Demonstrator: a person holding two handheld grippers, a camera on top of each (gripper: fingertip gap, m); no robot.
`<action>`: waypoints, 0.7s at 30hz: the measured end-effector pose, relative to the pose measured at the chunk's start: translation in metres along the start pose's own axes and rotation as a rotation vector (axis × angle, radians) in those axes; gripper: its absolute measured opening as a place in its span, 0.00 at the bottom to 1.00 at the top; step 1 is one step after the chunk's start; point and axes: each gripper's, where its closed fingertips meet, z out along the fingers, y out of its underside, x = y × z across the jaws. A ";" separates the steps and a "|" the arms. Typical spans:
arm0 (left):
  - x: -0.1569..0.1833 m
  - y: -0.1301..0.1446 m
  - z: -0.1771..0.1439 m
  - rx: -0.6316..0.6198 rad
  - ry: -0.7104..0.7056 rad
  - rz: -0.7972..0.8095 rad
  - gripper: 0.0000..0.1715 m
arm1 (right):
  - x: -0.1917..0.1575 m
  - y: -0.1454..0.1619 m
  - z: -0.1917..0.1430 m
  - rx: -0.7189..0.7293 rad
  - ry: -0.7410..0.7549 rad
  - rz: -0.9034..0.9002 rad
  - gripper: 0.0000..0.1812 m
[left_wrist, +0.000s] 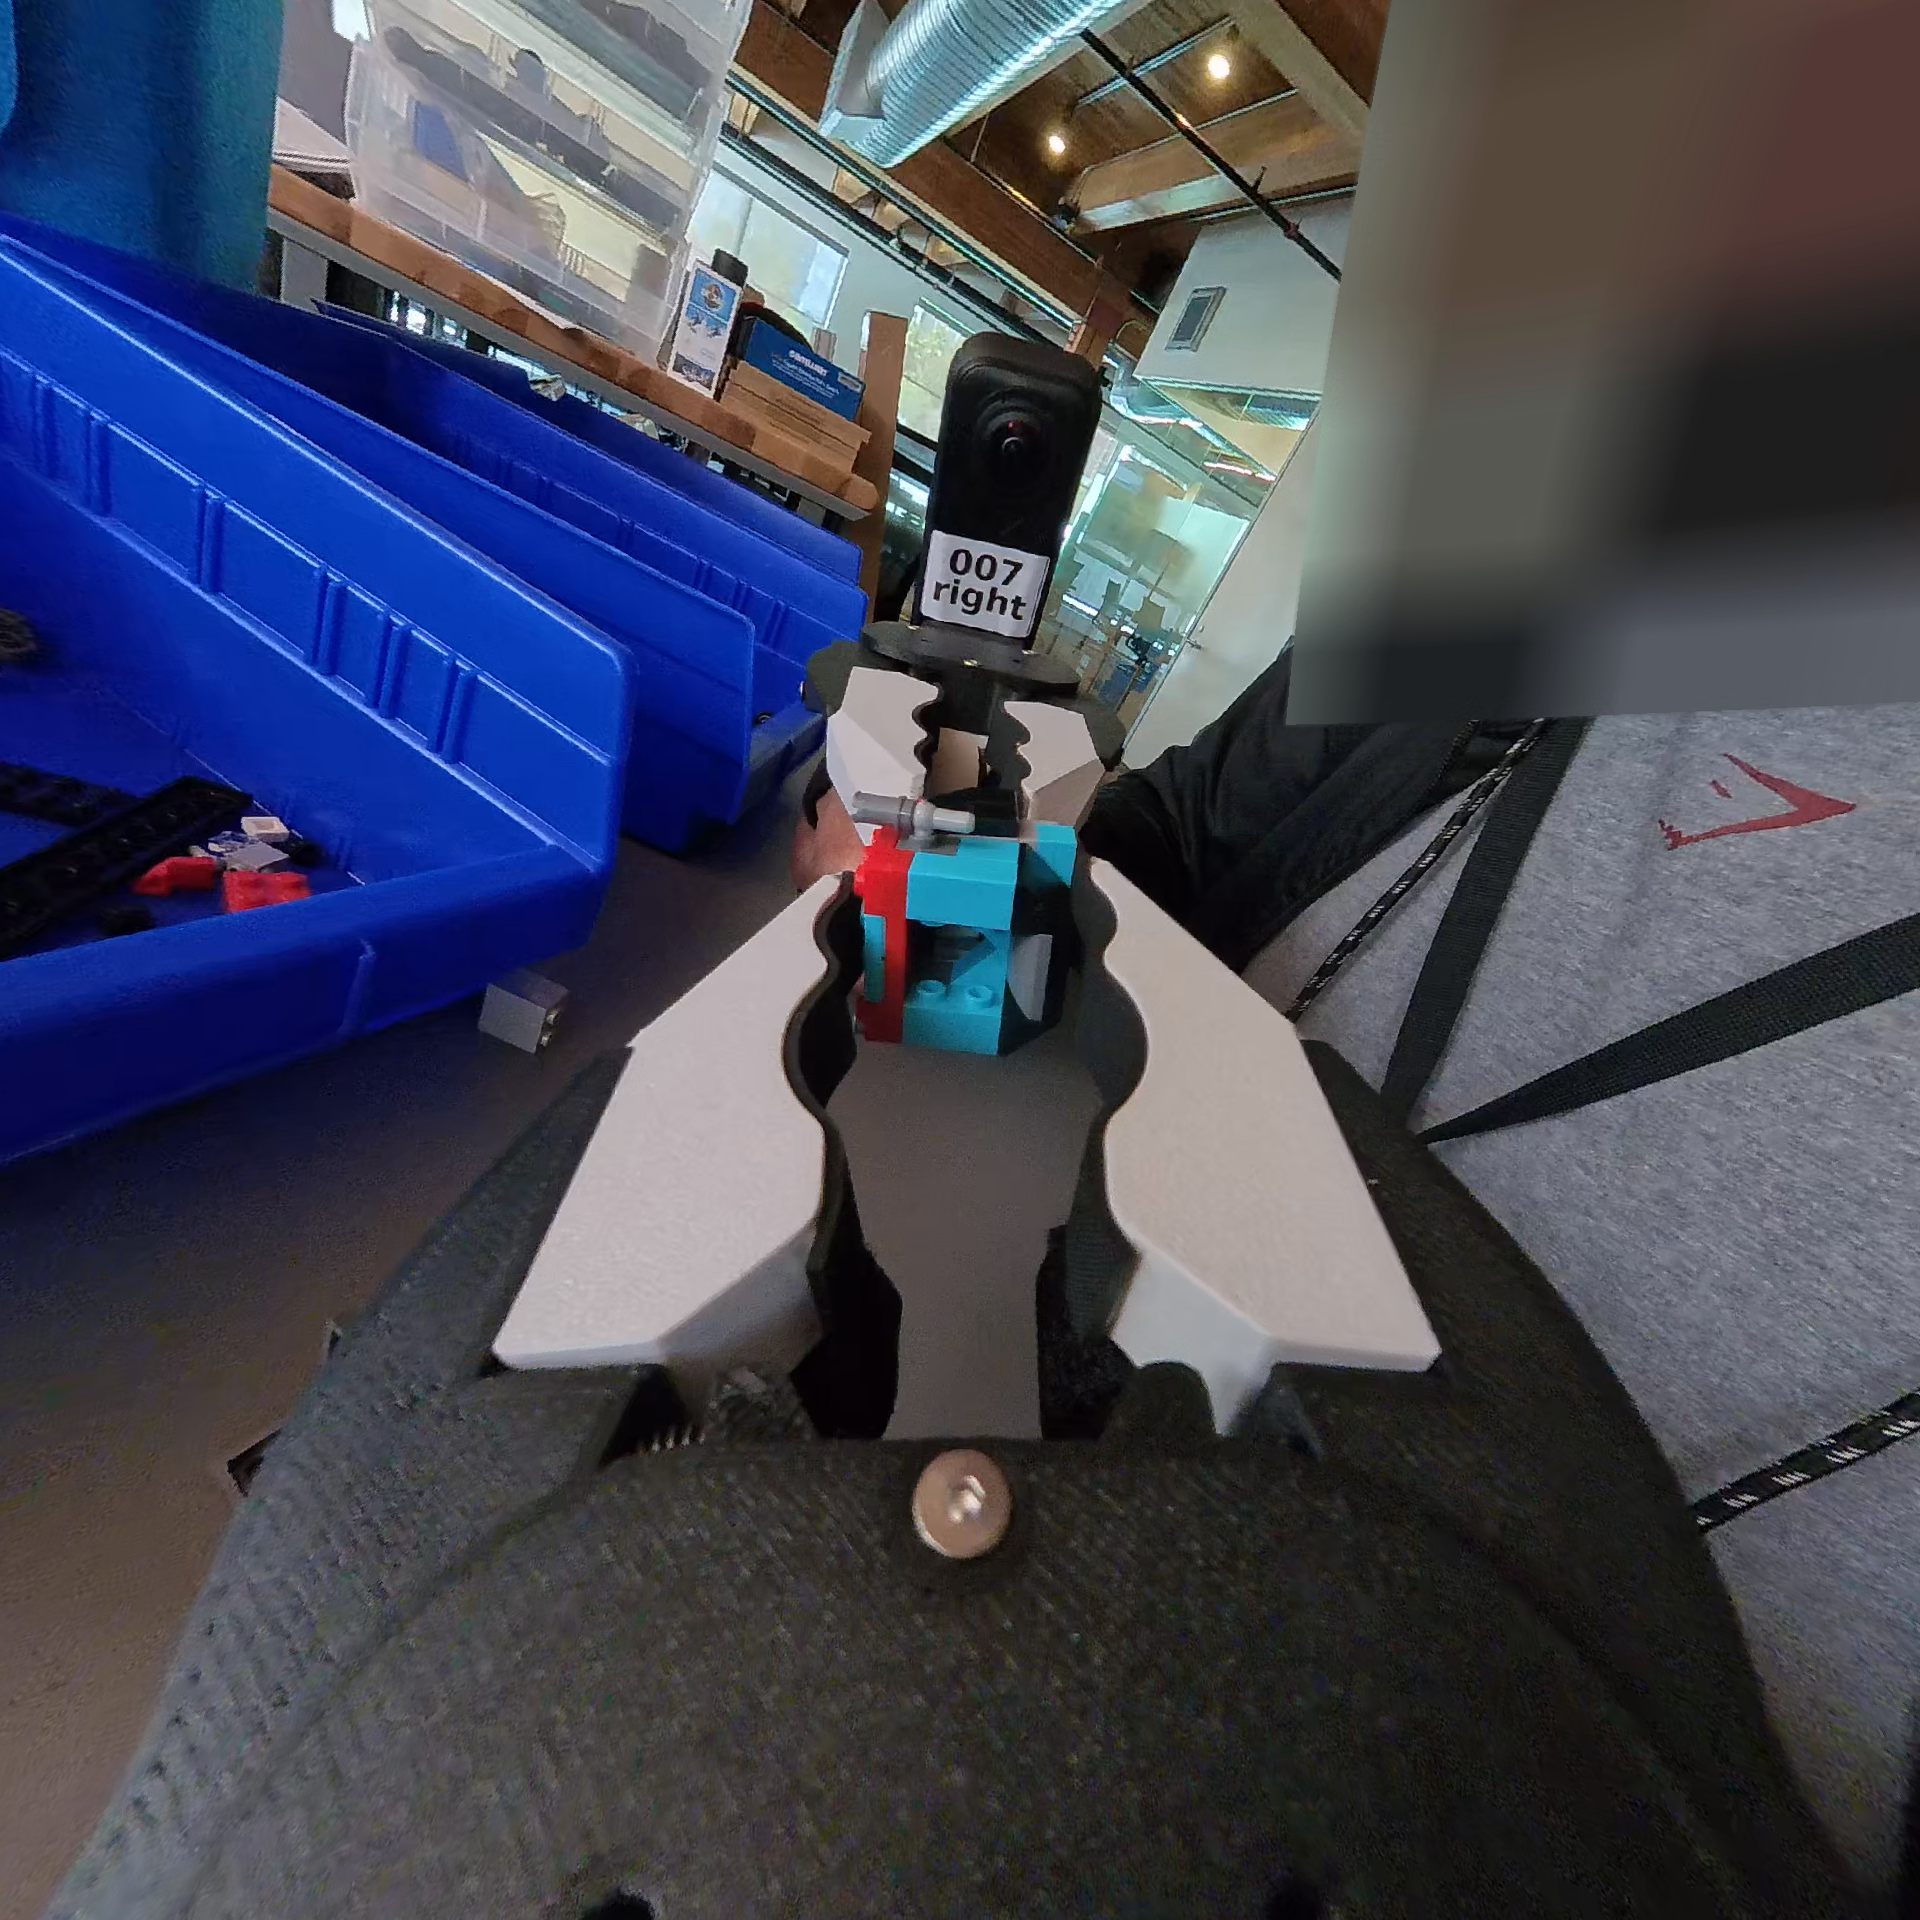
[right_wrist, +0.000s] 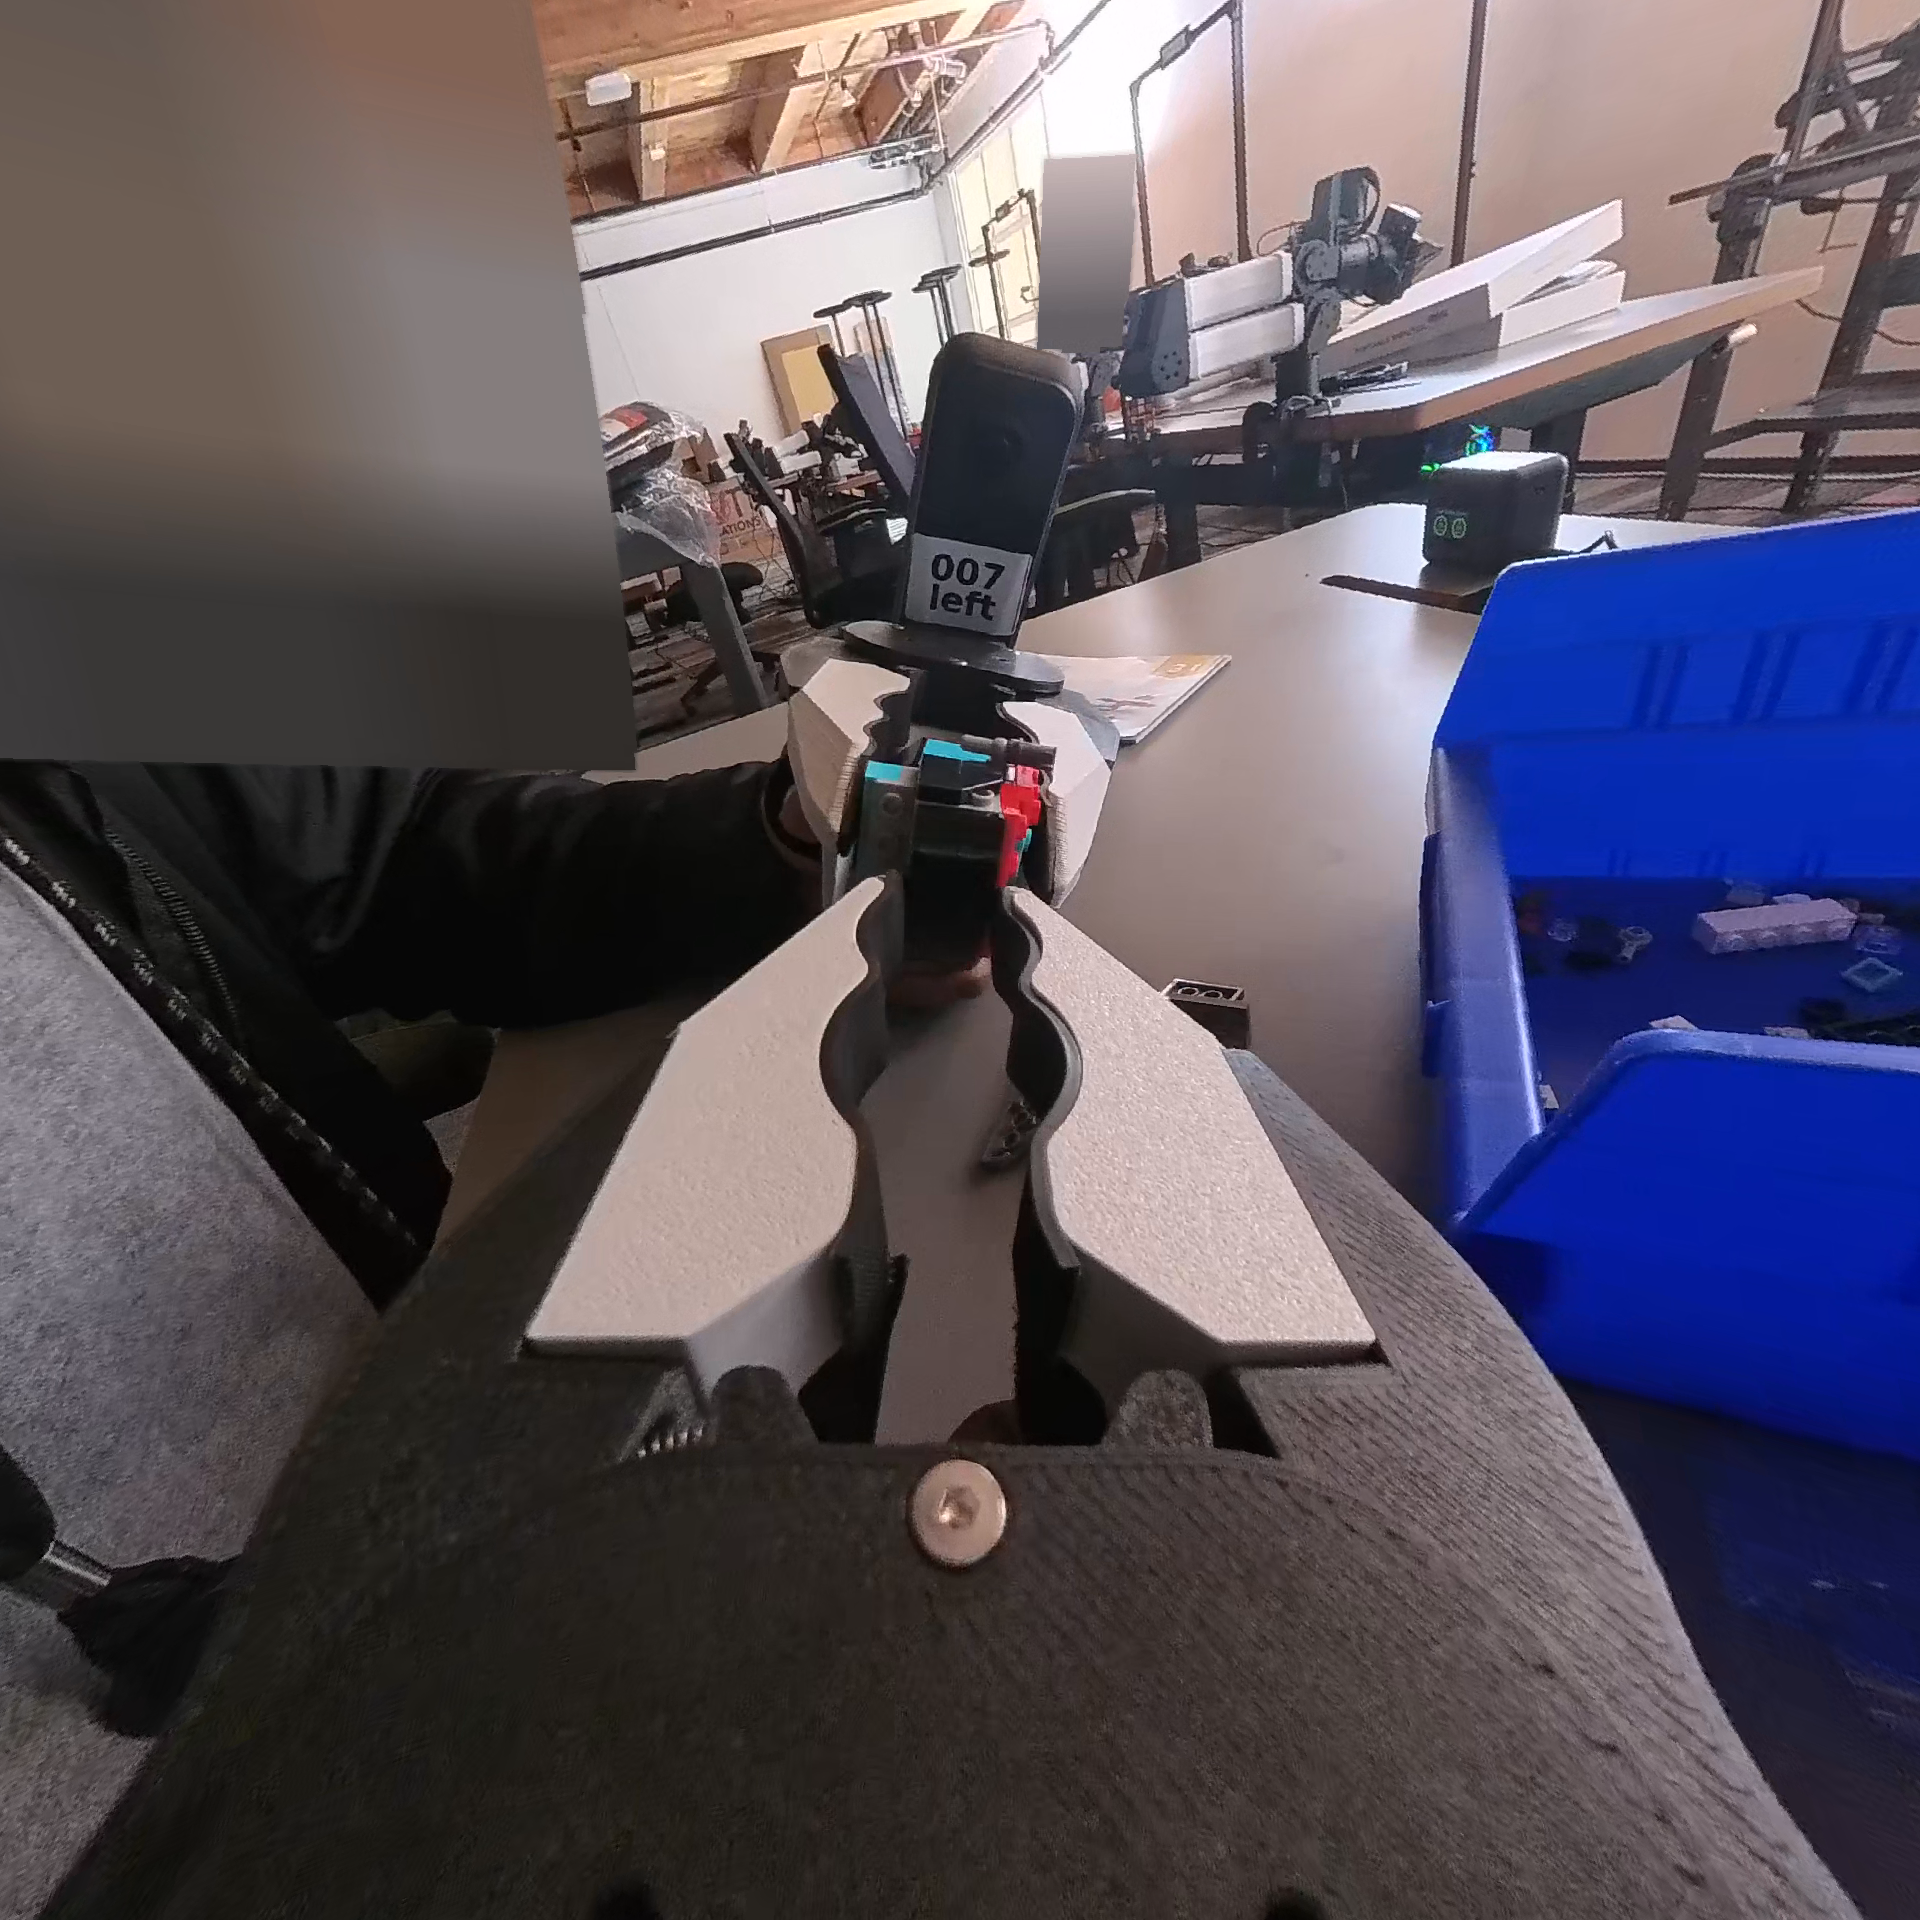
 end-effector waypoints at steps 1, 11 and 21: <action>0.000 0.000 0.000 0.001 0.003 -0.002 0.23 | 0.000 0.000 0.000 0.002 -0.003 0.003 0.09; -0.001 -0.001 0.000 0.008 -0.002 -0.018 0.23 | 0.001 0.001 -0.001 -0.002 0.010 -0.002 0.09; -0.002 0.000 0.001 -0.002 -0.013 -0.010 0.23 | 0.002 0.002 -0.002 -0.004 0.007 0.011 0.09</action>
